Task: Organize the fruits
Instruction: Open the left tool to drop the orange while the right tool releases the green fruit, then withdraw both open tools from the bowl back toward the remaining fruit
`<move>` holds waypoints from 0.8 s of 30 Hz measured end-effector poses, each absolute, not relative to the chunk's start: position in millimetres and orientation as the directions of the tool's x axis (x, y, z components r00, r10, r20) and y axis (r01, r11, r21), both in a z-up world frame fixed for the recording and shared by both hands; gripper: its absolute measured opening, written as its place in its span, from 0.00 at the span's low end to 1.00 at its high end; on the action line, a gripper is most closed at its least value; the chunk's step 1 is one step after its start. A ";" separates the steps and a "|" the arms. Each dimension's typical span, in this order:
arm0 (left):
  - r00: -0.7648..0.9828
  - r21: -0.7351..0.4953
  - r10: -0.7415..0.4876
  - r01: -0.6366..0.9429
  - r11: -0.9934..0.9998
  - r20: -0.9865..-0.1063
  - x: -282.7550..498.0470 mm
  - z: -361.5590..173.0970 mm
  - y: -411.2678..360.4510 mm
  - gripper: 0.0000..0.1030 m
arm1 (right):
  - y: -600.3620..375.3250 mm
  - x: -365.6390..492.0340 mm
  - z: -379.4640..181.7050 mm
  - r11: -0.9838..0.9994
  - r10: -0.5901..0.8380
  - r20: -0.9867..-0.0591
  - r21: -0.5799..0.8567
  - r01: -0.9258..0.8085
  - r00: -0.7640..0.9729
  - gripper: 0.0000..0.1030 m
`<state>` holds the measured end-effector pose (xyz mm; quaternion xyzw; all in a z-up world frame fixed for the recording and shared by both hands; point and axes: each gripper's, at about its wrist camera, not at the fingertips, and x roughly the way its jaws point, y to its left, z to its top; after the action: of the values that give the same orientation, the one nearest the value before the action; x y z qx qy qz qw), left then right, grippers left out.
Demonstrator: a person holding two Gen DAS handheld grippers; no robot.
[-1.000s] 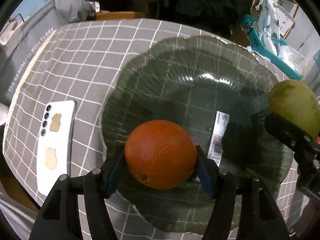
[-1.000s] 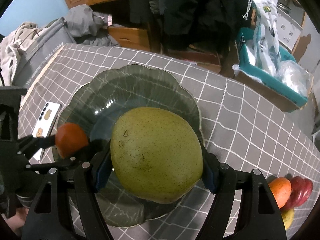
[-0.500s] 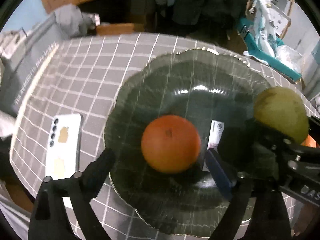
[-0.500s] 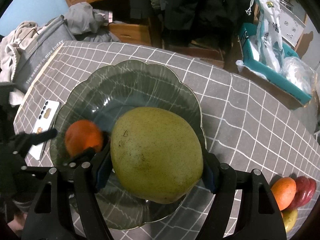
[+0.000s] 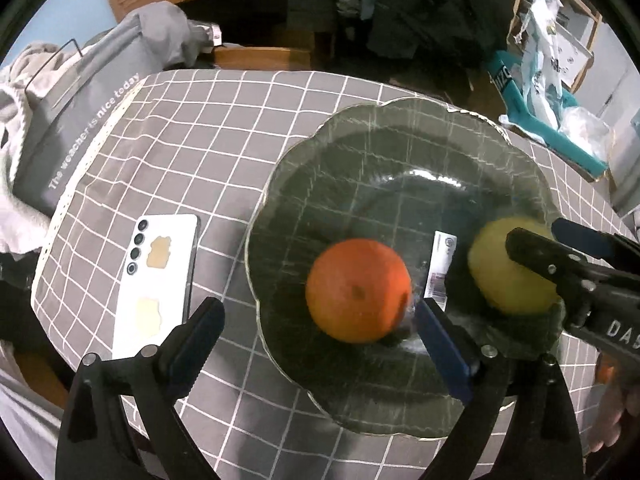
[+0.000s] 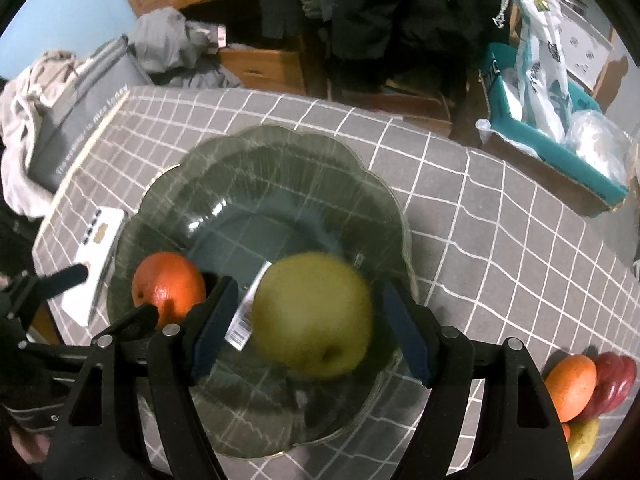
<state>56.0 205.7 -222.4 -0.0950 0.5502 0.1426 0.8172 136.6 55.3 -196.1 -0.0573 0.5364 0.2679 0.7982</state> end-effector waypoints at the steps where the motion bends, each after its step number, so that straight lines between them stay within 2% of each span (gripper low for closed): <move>1: 0.354 -0.001 0.127 -0.339 0.941 -0.927 55.2 -221.6 206.3 0.94 | 54.5 136.9 -195.1 0.854 0.356 -0.888 0.183 -0.488 0.290 0.73; 17: 0.400 0.005 0.142 -0.325 0.946 -0.905 44.3 -199.0 203.7 0.94 | 50.4 131.5 -180.0 0.847 0.387 -0.867 0.200 -0.492 0.315 0.74; 24: 0.427 0.002 0.144 -0.317 0.948 -0.893 40.7 -186.0 196.9 0.94 | 38.8 123.0 -155.9 0.868 0.328 -0.855 0.105 -0.486 0.402 0.74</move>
<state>40.7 196.9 -186.0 -0.0836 0.5172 0.1374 0.8406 123.0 38.8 -155.9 -0.0802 0.4892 0.2442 0.8334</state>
